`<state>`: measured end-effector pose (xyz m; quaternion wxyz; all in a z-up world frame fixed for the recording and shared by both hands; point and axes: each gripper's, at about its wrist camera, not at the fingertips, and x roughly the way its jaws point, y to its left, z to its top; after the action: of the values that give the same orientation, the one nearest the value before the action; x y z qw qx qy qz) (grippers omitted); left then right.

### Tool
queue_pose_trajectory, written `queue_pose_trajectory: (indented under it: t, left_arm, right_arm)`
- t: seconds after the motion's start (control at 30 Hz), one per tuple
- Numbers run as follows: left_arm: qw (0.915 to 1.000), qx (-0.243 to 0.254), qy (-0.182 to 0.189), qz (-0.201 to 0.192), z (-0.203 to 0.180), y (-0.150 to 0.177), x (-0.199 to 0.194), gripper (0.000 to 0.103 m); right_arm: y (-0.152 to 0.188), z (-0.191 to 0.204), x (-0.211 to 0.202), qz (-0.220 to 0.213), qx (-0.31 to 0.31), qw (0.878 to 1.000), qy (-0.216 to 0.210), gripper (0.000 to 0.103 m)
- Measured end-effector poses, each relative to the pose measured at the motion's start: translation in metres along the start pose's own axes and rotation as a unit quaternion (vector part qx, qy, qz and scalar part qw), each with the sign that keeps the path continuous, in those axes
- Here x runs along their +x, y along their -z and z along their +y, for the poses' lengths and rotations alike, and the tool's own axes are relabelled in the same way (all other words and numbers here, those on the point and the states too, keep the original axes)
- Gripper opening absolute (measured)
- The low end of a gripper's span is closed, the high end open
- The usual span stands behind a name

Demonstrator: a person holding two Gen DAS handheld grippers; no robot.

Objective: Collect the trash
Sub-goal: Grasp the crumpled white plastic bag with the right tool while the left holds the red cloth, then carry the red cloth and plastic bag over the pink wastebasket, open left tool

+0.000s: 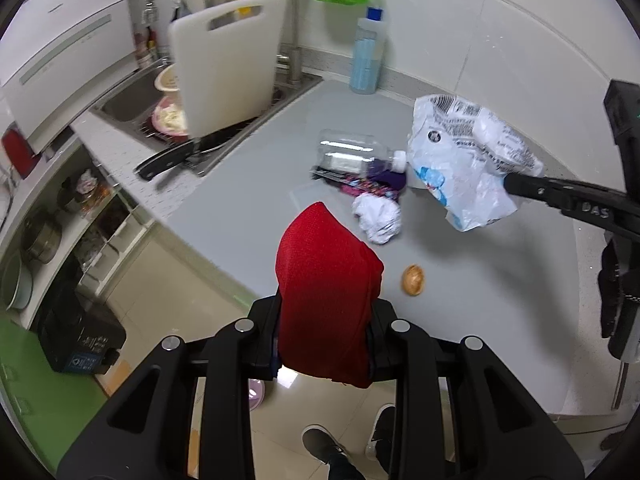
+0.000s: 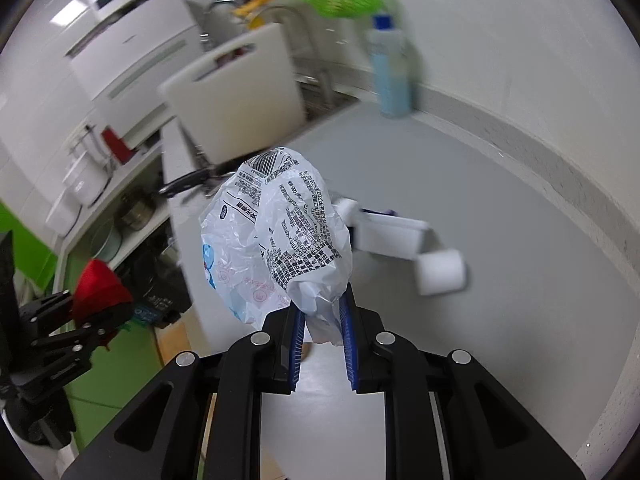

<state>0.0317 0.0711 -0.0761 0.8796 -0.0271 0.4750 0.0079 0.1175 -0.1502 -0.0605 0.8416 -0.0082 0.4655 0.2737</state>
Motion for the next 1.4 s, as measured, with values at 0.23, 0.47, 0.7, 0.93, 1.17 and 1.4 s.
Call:
queue_pose_trajectory:
  t: [0.23,0.47,0.7,0.93,1.17,1.4]
  left_arm:
    - [0.9978,-0.052,-0.039,0.011,0.062,0.053,-0.015,0.029]
    - [0.9905,-0.111,-0.07,0.04,0.138,0.123,0.004,0.029]
    - [0.982,-0.154,-0.081,0.074,0.199,0.196,0.072,0.029]
    - [0.9761,-0.174,-0.078,0.104,0.24,0.271,0.18,0.029]
    - [0.9693,-0.193,-0.07,0.135,0.262,0.336,0.298,0.029]
    - [0.966,-0.2,-0.067,0.15,0.268,0.375,0.379,0.033]
  right_arm:
    - [0.019,0.083,0.03,0.021,-0.068,0.997,-0.034,0.017]
    - [0.058,0.161,0.096,0.07,-0.125,0.988,-0.048,0.017]
    - [0.105,0.21,0.187,0.121,-0.163,0.978,-0.047,0.017]
    - [0.16,0.224,0.29,0.157,-0.193,0.968,-0.037,0.017]
    - [0.215,0.205,0.378,0.184,-0.199,0.962,-0.029,0.017]
    - [0.252,0.177,0.432,0.191,-0.199,0.961,-0.019,0.017]
